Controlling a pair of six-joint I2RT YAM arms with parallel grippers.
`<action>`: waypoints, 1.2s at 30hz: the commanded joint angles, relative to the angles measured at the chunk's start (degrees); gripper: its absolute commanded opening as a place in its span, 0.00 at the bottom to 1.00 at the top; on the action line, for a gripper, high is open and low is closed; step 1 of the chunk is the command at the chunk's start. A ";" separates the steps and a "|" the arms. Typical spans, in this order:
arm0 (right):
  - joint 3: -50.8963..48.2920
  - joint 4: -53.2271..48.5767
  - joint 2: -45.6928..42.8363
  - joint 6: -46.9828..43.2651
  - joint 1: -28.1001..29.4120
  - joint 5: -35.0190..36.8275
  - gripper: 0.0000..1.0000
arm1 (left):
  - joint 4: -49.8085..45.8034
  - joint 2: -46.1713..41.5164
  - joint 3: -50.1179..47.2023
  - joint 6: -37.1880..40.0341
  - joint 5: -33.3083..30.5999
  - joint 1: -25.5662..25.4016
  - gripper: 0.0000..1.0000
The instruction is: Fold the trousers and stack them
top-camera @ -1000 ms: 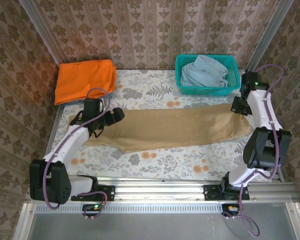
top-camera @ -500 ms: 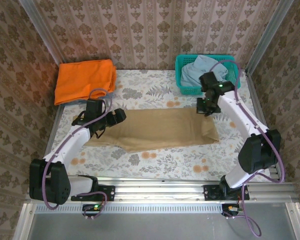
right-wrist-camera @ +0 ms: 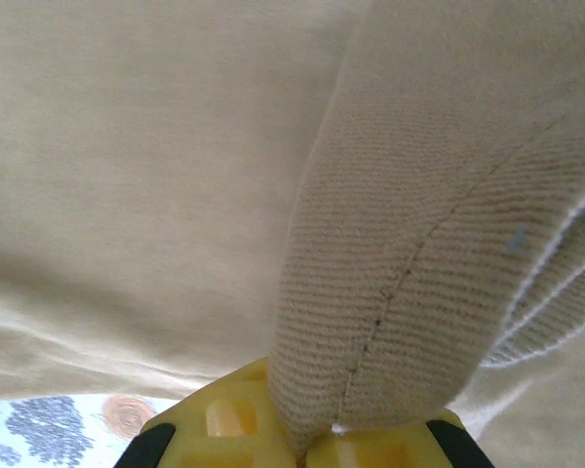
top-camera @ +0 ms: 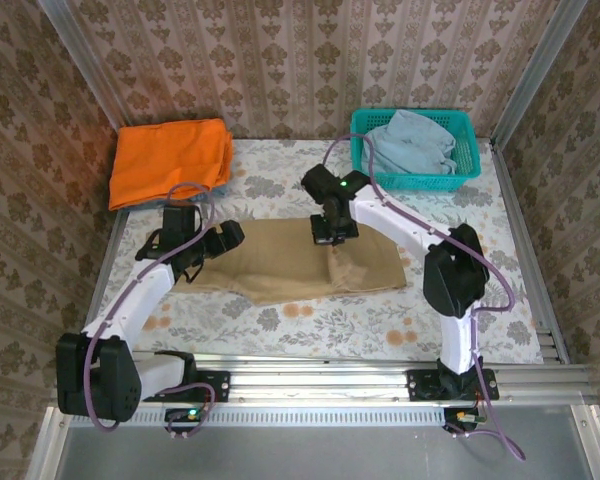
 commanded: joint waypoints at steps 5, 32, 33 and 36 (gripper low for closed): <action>6.39 0.33 1.81 4.51 1.33 -2.81 0.00 | 0.19 -0.99 -1.39 0.49 1.63 0.85 0.95; 14.65 5.51 9.39 9.36 4.53 -11.40 0.65 | -0.22 -1.79 -1.89 -0.21 3.24 1.41 1.00; 13.93 5.73 8.03 8.97 4.15 -11.23 0.65 | -0.29 -1.61 -1.63 -0.18 3.21 0.95 1.00; 10.26 5.65 4.09 7.90 2.20 -9.92 0.64 | -0.87 -0.76 -0.48 0.12 2.22 -1.45 1.00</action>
